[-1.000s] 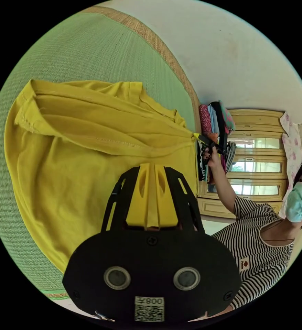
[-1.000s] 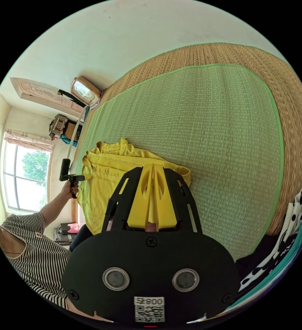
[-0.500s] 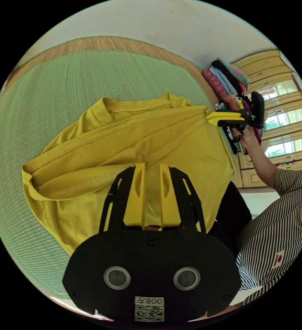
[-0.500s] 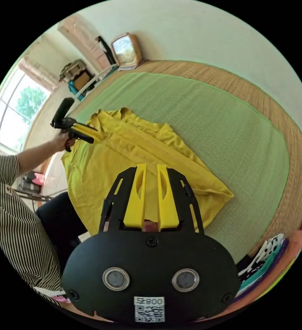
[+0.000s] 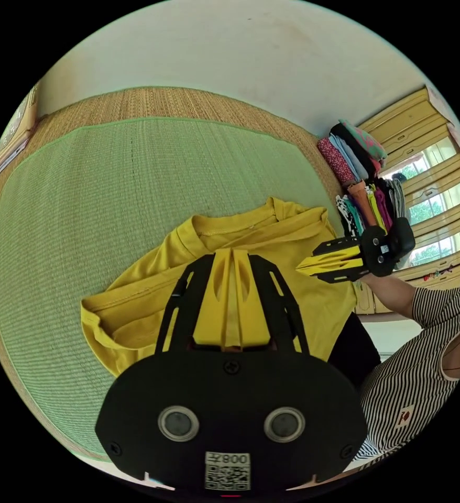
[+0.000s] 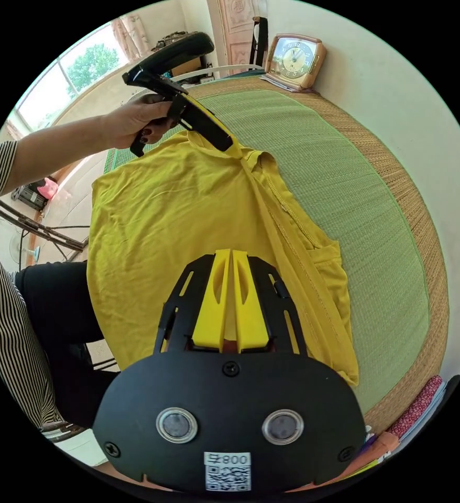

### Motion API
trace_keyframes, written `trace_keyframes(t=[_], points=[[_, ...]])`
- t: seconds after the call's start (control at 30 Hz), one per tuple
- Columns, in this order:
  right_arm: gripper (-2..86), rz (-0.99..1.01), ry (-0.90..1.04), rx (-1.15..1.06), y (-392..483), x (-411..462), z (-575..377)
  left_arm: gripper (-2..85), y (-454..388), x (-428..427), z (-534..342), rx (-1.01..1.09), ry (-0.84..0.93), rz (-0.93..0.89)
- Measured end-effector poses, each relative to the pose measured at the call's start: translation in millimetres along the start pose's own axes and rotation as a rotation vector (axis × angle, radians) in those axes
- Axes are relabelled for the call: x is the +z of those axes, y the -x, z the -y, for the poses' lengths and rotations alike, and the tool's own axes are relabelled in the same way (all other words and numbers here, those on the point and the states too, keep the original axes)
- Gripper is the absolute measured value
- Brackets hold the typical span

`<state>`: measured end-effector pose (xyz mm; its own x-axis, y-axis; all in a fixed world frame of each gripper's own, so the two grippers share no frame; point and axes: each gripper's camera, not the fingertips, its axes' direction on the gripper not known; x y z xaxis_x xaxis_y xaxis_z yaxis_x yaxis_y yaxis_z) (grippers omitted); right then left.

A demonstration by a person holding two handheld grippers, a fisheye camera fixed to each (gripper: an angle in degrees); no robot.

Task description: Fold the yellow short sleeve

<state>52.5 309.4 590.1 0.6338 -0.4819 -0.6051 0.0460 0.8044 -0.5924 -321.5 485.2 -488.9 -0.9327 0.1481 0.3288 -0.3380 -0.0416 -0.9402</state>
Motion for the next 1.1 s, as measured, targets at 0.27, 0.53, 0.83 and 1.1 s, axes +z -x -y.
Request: trace_keyframes(t=[0.27, 0.53, 0.83, 1.1], points=[[-0.3, -0.018, -0.013, 0.161, -50, 6, 15, 2.0, 12, -27, -44, -0.102, -0.108, -0.007], [-0.4, -0.019, -0.016, 0.212, -69, 6, 8, 0.7, 43, -33, -51, -0.253, -0.096, 0.127], [-0.2, 0.032, -0.109, 0.301, -86, -11, -31, 4.5, 61, -64, -55, -0.315, -0.172, 0.13], [0.3, 0.083, -0.188, 0.421, -93, -24, -92, 2.6, 73, -66, -69, -0.396, -0.171, 0.165]])
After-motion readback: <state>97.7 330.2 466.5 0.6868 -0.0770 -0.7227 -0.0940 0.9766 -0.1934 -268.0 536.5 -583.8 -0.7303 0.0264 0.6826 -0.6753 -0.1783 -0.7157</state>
